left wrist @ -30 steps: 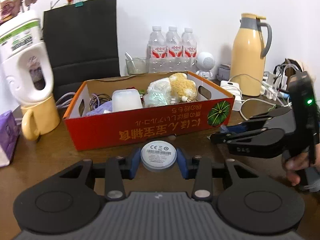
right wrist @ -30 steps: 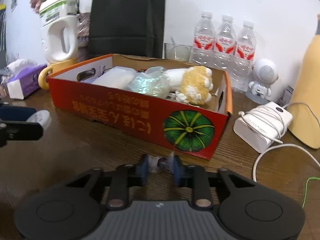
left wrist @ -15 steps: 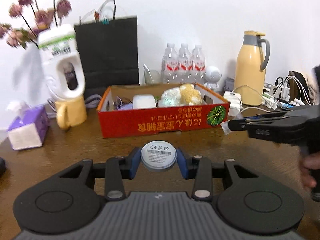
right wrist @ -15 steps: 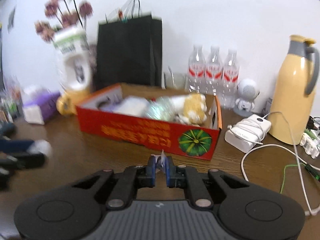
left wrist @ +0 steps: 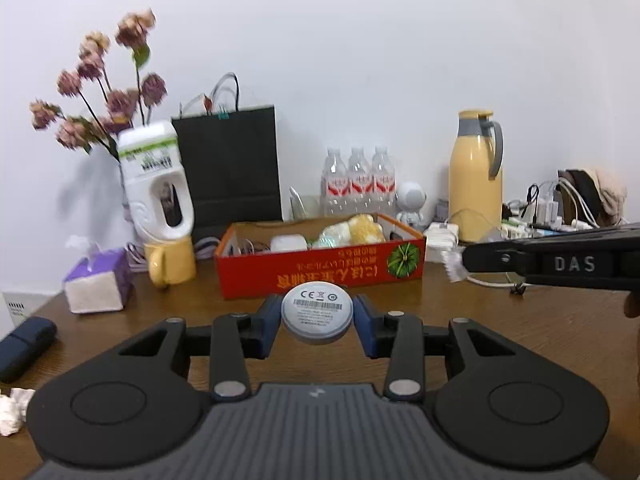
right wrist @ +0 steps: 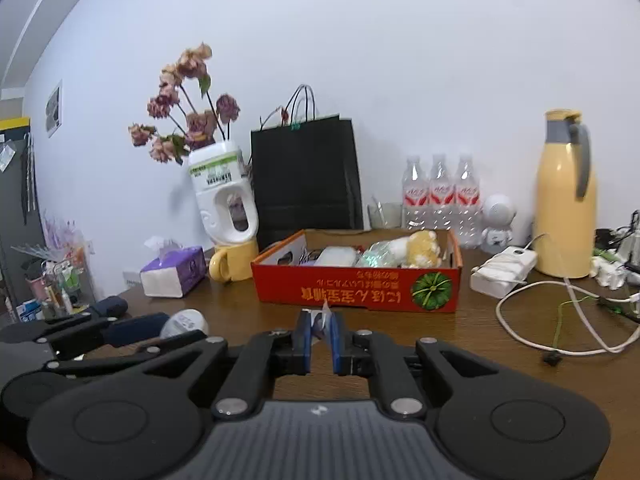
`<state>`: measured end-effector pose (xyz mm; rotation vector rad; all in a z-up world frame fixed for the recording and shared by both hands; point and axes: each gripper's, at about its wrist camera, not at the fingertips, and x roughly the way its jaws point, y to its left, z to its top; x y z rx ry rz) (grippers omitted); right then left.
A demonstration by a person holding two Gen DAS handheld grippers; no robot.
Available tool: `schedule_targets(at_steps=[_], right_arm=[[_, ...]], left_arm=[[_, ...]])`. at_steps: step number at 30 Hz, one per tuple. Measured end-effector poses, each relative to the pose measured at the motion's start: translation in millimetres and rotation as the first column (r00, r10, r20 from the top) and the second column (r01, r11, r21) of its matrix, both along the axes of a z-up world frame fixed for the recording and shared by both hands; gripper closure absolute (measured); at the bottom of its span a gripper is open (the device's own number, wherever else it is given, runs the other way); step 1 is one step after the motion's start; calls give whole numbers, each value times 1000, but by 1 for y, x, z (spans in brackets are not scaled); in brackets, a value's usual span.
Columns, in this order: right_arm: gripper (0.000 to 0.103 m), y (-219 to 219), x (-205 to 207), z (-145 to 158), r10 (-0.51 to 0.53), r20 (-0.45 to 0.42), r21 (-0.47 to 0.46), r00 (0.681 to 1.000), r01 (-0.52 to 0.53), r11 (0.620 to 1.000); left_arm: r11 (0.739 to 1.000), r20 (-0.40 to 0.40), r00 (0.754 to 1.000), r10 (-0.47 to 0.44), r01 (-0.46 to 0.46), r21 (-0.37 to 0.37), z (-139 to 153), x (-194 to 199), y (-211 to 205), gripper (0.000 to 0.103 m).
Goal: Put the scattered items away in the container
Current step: 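Carry the white disc and clear wrapper toward the box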
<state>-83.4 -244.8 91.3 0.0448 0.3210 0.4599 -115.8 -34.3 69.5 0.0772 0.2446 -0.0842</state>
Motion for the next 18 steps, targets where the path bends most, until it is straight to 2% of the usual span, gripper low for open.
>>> schedule_targets(at_steps=[5, 9, 14, 18], right_arm=[[94, -5, -22, 3, -2, 17, 15, 1000, 2, 1000], [94, 0, -19, 2, 6, 13, 10, 1000, -6, 1000], [94, 6, 6, 1, 0, 4, 0, 1000, 0, 1000], [94, 9, 48, 5, -19, -14, -5, 1000, 19, 1000]], left_arm=[[1000, 44, 999, 6, -6, -3, 5, -14, 0, 63], [1000, 29, 1000, 11, -11, -5, 4, -6, 4, 63], [1000, 7, 1000, 4, -4, -16, 7, 26, 12, 63], [1000, 25, 1000, 14, -13, -16, 17, 70, 18, 63]])
